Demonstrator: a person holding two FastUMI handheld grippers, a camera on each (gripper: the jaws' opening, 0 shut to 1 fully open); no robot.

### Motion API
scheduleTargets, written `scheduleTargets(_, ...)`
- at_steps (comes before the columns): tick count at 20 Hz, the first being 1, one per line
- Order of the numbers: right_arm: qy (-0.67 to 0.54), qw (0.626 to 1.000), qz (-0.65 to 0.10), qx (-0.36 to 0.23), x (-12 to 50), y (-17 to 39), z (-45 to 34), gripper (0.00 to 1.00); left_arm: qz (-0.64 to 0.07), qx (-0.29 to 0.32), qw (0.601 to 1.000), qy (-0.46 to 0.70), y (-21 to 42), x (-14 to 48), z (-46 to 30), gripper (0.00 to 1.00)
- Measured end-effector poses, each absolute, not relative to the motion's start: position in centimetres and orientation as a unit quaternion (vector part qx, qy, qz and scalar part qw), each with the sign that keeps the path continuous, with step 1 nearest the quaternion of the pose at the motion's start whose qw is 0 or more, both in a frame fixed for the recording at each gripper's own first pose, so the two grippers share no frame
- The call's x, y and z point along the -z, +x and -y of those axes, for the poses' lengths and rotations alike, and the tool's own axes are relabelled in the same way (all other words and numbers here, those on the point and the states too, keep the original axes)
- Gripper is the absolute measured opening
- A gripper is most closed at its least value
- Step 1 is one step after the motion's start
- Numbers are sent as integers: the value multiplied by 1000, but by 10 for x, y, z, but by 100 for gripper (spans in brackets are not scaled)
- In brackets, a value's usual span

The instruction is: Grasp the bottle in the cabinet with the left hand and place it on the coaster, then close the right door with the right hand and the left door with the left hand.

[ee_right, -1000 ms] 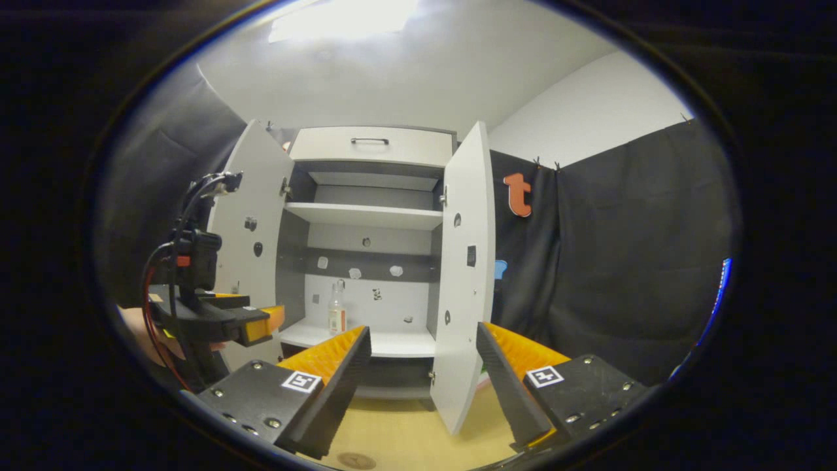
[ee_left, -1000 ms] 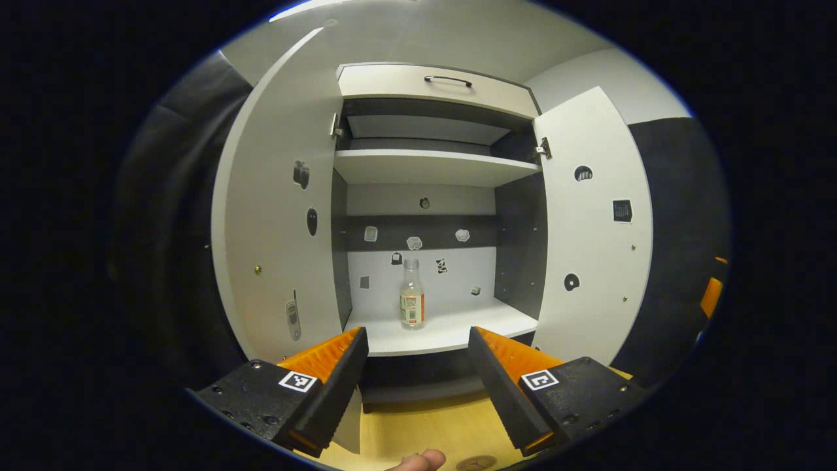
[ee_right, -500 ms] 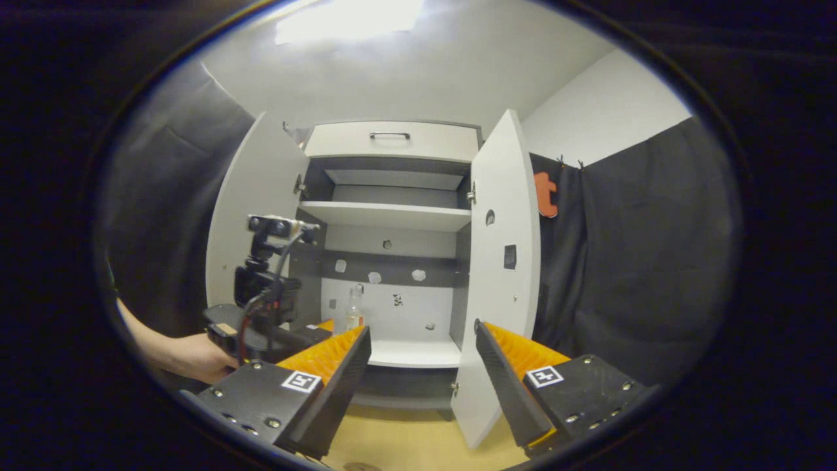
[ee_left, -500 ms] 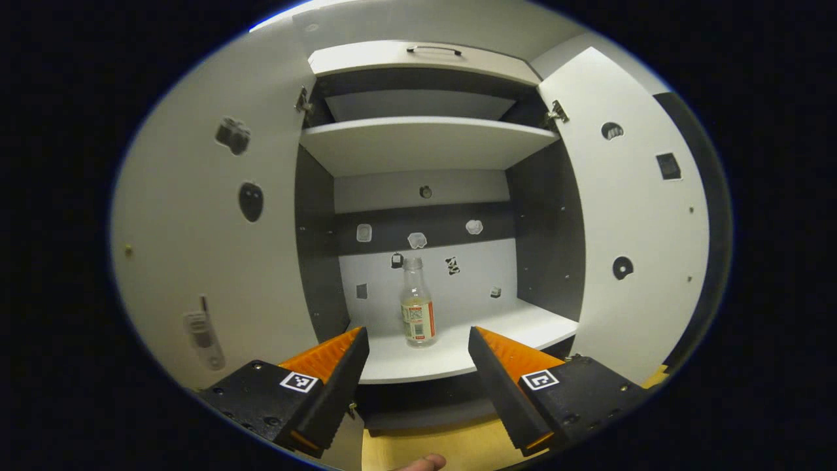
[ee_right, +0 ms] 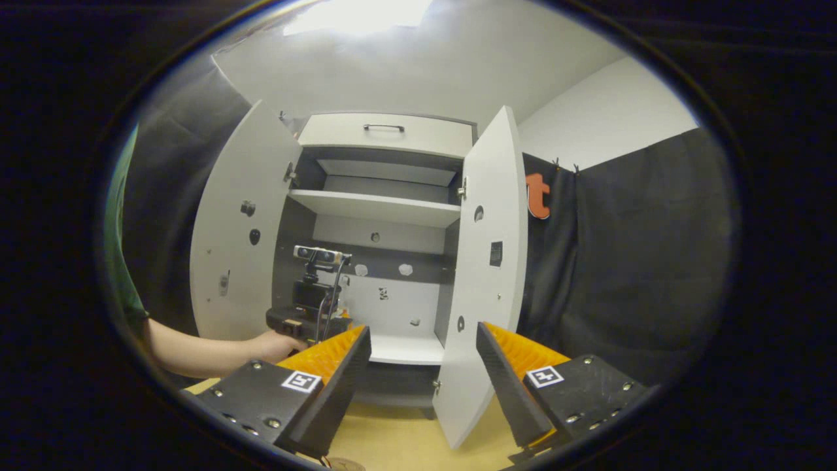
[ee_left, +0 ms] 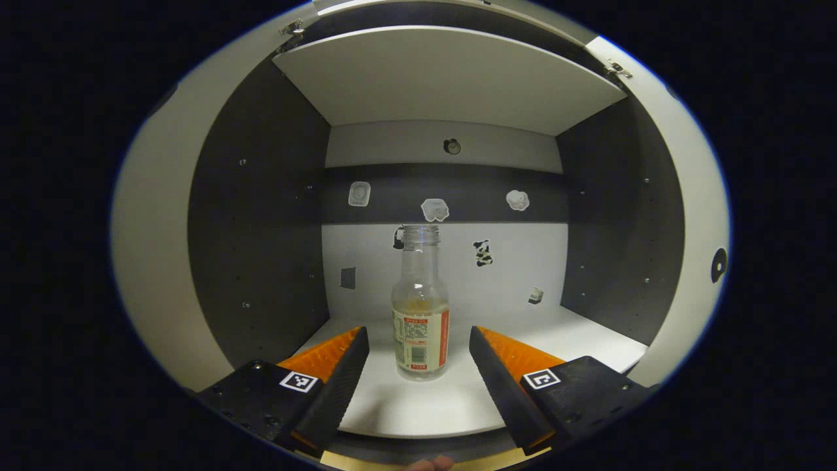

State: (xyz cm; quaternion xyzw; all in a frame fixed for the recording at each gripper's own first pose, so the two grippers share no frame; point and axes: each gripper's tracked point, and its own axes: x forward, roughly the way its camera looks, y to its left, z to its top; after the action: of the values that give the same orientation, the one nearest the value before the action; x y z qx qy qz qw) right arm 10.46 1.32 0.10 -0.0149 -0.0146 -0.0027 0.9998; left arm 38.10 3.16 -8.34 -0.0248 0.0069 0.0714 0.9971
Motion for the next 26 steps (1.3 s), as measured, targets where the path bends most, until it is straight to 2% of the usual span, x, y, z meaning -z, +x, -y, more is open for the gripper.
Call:
scheduleTargets(1, -7, 1000, 15, -1, 1, 100, -14, 96, -9, -75, 997, -21, 391, 86, -33, 98)
scheduleTargets(4, 22, 1000, 7, 10, 7, 93, -8, 98, -1, -86, 996, -16, 418, 84, -41, 98)
scheduleTargets(5, 27, 1000, 6, 14, 7, 90, -6, 94, -6, -89, 996, -20, 427, 88, -42, 98)
scheduleTargets(7, 34, 999, 8, 23, 6, 82, -1, 100, -23, -94, 995, -23, 436, 100, -42, 98)
scheduleTargets(9, 48, 998, 18, 33, 3, 67, 6, 98, -20, -94, 995, -14, 445, 102, -41, 99)
scheduleTargets(13, 66, 994, 11, 81, 11, 30, 34, 98, -63, -111, 992, -11, 452, 117, -46, 97)
scheduleTargets(15, 59, 992, 7, 107, 13, 7, 47, 98, -88, -92, 992, -11, 457, 124, -37, 98)
scheduleTargets(16, 55, 991, 7, 118, 13, -4, 52, 98, -93, -82, 992, -16, 460, 127, -35, 94)
scheduleTargets(18, 51, 990, 7, 135, 15, -29, 58, 98, -89, -93, 991, -25, 456, 122, -42, 80)
scheduleTargets(20, 52, 988, 7, 146, 16, -51, 60, 100, -84, -101, 991, -30, 441, 113, -49, 79)
scheduleTargets(26, 54, 988, 22, 146, 6, -88, 58, 98, -46, -64, 996, -38, 373, 65, -39, 79)
